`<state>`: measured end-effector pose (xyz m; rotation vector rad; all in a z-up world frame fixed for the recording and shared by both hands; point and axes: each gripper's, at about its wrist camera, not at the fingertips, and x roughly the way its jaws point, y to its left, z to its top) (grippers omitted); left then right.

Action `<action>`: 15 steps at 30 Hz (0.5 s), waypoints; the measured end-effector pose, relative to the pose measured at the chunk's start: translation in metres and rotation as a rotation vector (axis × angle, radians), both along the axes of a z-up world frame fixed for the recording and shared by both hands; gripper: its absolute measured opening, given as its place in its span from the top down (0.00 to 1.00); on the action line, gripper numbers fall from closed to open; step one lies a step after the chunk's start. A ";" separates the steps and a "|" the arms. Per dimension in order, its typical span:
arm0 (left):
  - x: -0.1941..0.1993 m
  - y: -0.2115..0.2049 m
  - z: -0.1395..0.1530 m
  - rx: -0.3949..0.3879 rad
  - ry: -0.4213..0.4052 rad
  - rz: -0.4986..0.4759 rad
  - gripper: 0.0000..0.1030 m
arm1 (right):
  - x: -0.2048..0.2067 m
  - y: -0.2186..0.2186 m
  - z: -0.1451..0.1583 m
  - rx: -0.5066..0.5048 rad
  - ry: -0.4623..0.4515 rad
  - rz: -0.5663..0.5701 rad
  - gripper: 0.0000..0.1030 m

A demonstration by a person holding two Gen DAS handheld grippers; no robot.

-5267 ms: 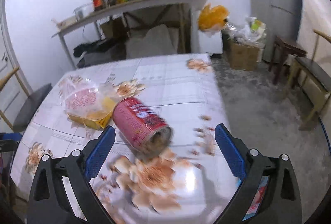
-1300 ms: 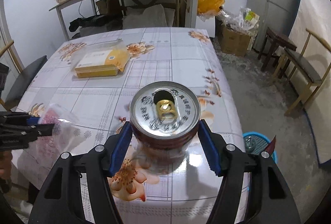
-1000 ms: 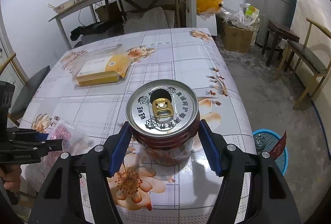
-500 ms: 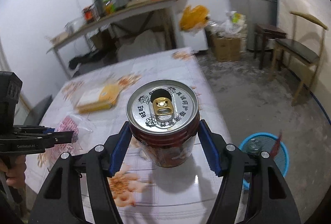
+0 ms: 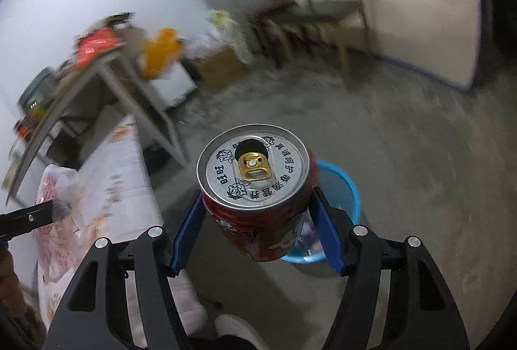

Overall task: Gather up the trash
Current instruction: 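Carry the bag and can over the wastebasket and release both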

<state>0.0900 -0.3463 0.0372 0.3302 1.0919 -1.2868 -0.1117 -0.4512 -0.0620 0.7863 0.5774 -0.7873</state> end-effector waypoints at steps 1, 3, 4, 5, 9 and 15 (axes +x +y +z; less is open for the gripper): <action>-0.002 -0.014 -0.009 0.017 0.022 -0.011 0.74 | -0.003 -0.010 -0.014 0.045 0.002 -0.014 0.38; -0.004 -0.041 -0.027 0.049 0.060 -0.024 0.74 | -0.005 -0.022 -0.030 0.089 0.017 -0.034 0.38; -0.005 -0.056 -0.035 0.061 0.063 -0.024 0.74 | -0.005 -0.030 -0.039 0.111 0.019 -0.043 0.38; -0.005 -0.064 -0.039 0.061 0.064 -0.027 0.73 | -0.005 -0.036 -0.046 0.128 0.015 -0.049 0.38; 0.000 -0.107 -0.060 0.083 0.021 -0.011 0.39 | 0.005 -0.075 -0.082 0.207 -0.018 -0.055 0.33; 0.025 -0.119 -0.088 0.123 0.084 0.118 0.26 | 0.009 -0.099 -0.130 0.302 -0.007 -0.114 0.27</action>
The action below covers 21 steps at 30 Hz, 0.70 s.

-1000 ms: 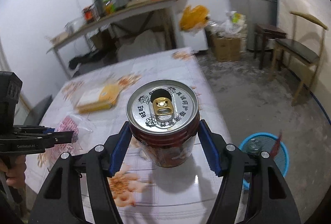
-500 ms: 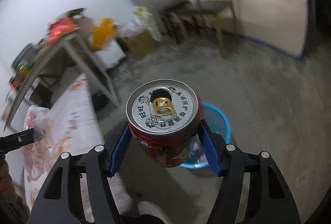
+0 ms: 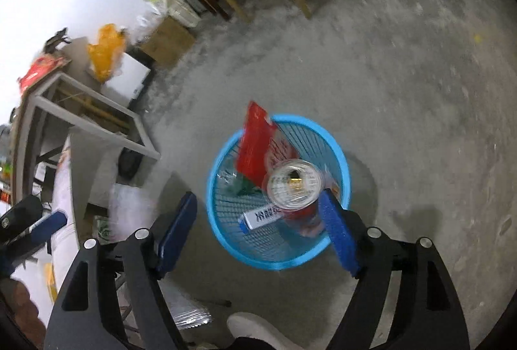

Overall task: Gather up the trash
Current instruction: 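Carry the bag and can over the wastebasket and release both, then move both tools back toward the clear box on the table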

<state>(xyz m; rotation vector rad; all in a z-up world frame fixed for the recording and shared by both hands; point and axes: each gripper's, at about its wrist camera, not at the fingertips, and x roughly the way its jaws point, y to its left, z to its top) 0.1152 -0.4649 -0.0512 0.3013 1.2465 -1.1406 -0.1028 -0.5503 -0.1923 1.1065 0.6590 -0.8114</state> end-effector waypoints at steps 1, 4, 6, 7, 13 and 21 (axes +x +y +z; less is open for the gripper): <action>0.003 0.007 0.000 -0.012 0.024 0.010 0.26 | -0.003 0.002 -0.003 0.000 -0.006 -0.004 0.27; 0.008 0.020 0.008 -0.030 0.024 0.015 0.26 | -0.008 0.010 -0.004 -0.008 -0.002 -0.007 0.27; 0.006 0.032 0.017 -0.064 0.019 0.003 0.26 | -0.010 0.014 -0.001 -0.012 -0.005 -0.008 0.27; 0.006 0.039 0.025 -0.085 0.013 0.002 0.26 | -0.014 0.018 0.001 -0.015 -0.005 -0.011 0.27; 0.004 0.079 0.064 -0.173 -0.005 0.010 0.26 | -0.022 0.040 0.016 -0.043 -0.017 0.001 0.27; 0.002 0.163 0.101 -0.248 -0.081 0.033 0.20 | -0.011 0.068 0.044 -0.073 -0.018 0.075 0.27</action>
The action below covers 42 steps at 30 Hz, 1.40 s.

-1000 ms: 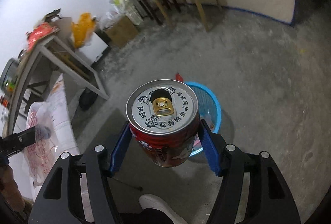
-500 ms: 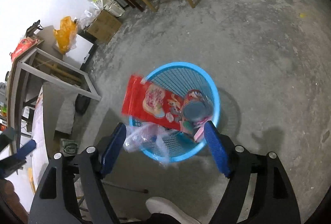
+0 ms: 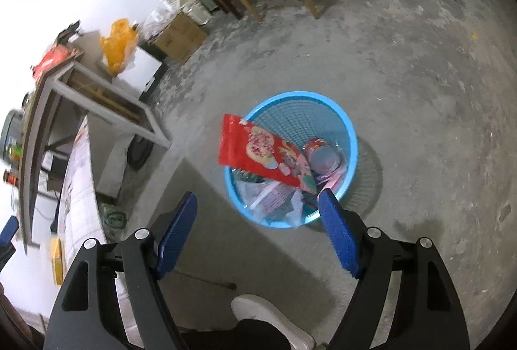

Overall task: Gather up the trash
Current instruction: 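Move both tools back toward the clear box on the table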

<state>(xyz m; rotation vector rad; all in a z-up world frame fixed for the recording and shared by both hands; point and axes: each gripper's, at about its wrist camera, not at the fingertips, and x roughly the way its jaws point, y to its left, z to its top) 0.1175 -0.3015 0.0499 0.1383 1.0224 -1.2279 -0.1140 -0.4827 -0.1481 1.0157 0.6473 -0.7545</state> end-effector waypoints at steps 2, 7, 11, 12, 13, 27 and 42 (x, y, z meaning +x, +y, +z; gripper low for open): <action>0.001 0.033 0.002 0.000 -0.032 0.029 0.19 | 0.009 0.010 0.016 -0.026 -0.003 0.035 0.27; 0.012 0.106 -0.001 0.011 -0.097 0.156 0.19 | 0.042 0.035 0.060 -0.090 -0.050 0.170 0.27; 0.034 0.171 -0.010 0.026 -0.091 0.327 0.19 | 0.082 0.061 0.095 -0.141 -0.092 0.307 0.27; 0.041 0.187 -0.012 0.024 -0.078 0.371 0.19 | 0.094 0.068 0.101 -0.149 -0.102 0.342 0.26; 0.047 0.202 -0.014 0.019 -0.067 0.411 0.19 | 0.109 0.077 0.109 -0.157 -0.111 0.390 0.26; 0.099 0.324 -0.022 -0.139 0.010 0.765 0.27 | 0.364 0.219 0.185 -0.203 -0.208 0.996 0.21; 0.129 0.319 -0.046 -0.189 0.114 0.735 0.56 | 0.513 0.278 0.105 0.120 0.093 1.249 0.20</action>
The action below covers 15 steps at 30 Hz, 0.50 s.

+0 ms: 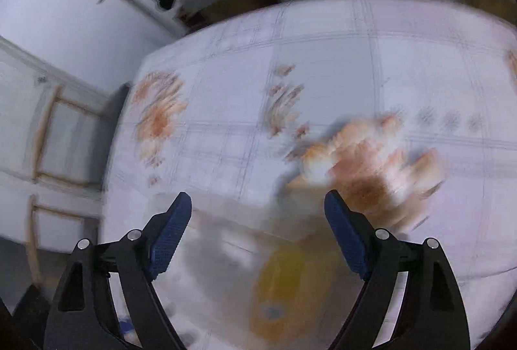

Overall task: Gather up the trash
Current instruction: 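Move both tools back toward the clear box on the table, then grasp the clear plastic box with the right tool and lift it off the carton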

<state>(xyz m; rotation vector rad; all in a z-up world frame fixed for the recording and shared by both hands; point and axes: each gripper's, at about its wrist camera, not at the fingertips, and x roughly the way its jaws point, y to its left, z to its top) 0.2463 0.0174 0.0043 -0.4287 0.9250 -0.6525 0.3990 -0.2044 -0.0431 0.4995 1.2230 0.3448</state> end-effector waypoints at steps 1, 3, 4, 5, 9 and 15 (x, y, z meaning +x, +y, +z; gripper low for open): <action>0.004 0.001 -0.002 -0.004 0.009 0.007 0.56 | -0.008 0.002 0.001 0.018 0.000 0.013 0.20; 0.011 0.004 -0.008 -0.016 0.033 0.011 0.56 | -0.032 0.005 0.003 0.073 0.003 0.041 0.20; 0.013 0.005 -0.012 -0.021 0.047 0.009 0.56 | -0.047 0.006 0.002 0.105 0.010 0.045 0.20; 0.013 0.006 -0.014 -0.025 0.055 0.005 0.56 | -0.064 0.004 0.001 0.134 0.022 0.046 0.20; 0.004 0.008 -0.023 -0.035 0.086 -0.035 0.57 | -0.110 0.001 -0.004 0.235 0.037 0.013 0.20; -0.025 0.008 -0.024 -0.041 0.088 -0.119 0.57 | -0.178 0.003 0.007 0.288 0.002 -0.040 0.20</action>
